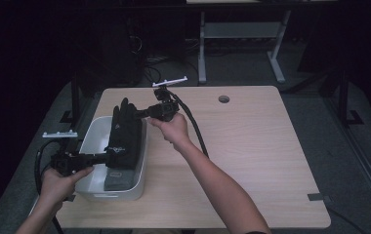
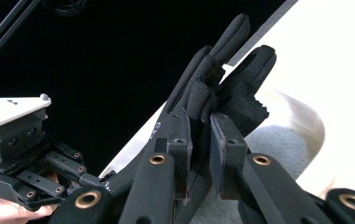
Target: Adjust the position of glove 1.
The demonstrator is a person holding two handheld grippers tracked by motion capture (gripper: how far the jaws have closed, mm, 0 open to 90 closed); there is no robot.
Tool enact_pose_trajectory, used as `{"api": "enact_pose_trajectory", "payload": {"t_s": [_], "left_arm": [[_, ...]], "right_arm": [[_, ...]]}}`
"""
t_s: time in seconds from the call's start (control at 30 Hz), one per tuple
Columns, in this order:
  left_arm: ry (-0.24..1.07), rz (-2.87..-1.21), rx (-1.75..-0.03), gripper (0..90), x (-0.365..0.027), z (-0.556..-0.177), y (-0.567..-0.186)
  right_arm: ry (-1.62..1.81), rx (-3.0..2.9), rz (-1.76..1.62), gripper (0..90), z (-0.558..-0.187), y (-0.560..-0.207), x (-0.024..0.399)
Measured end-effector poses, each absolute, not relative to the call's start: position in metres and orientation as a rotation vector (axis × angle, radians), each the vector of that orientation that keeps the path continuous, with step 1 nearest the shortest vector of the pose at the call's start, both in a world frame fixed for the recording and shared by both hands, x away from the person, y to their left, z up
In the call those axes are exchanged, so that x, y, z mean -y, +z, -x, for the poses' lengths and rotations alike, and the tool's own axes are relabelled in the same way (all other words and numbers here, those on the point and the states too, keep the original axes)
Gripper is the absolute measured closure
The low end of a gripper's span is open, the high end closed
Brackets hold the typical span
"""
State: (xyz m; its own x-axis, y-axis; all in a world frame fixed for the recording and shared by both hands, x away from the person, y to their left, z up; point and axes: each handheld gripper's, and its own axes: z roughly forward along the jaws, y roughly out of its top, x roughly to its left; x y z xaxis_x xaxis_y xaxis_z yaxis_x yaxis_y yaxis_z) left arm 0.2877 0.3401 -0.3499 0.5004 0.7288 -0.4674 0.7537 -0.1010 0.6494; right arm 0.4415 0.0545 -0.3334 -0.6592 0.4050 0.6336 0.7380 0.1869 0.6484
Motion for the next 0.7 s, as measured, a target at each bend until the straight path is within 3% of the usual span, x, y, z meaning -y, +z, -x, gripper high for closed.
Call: {"api": "enact_pose_trajectory", "payload": {"t_s": [0.7], "left_arm": [[-0.038,-1.835,-1.292,82.5,-0.359,-0.281,-0.364]], "right_arm": [[-1.412,2.147,1.077,79.3,-0.444,-0.356,-0.082]]}}
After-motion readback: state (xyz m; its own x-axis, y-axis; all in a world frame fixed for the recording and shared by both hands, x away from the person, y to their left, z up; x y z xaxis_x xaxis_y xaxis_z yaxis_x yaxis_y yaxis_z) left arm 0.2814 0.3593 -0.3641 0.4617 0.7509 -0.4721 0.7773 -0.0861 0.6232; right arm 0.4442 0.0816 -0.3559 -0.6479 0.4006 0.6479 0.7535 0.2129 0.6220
